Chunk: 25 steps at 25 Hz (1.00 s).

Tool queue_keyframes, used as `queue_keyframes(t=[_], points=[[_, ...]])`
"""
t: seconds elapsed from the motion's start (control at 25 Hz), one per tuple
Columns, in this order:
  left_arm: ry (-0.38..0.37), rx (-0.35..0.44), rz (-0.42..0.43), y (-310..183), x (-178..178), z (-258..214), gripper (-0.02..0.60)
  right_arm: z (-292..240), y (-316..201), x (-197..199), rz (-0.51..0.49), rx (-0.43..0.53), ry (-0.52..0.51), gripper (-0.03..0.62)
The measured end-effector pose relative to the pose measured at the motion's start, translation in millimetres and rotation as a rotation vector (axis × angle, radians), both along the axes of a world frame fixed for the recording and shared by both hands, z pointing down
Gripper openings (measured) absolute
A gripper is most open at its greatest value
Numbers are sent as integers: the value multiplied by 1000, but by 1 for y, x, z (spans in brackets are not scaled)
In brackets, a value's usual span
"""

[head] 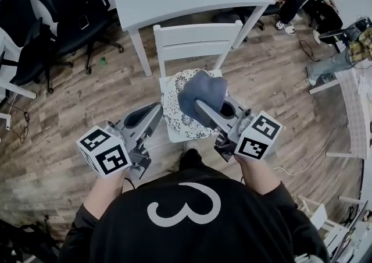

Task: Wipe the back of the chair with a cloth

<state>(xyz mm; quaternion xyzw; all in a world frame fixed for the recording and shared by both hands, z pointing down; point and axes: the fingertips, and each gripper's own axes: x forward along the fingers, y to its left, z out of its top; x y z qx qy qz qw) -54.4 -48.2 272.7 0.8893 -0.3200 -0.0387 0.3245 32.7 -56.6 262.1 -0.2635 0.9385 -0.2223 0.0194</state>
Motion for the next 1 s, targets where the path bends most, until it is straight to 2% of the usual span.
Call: queue_keyframes(t=[0.24, 0.48, 0.68, 0.84, 1.0], points=[[-17, -26, -36, -44, 10, 22, 14, 12, -66, -8, -51, 45, 30, 40], [0, -77, -95, -77, 13, 38, 14, 22, -123, -26, -103, 115, 68, 40], [8, -90, -153, -92, 8, 45, 14, 44, -165, -41, -127, 224, 173, 41], [0, -118, -215, -95, -3, 57, 14, 76, -193, -56, -143, 243, 249, 41], [-7, -156, -273, -95, -15, 69, 14, 103, -222, -67, -94, 274, 334, 41]])
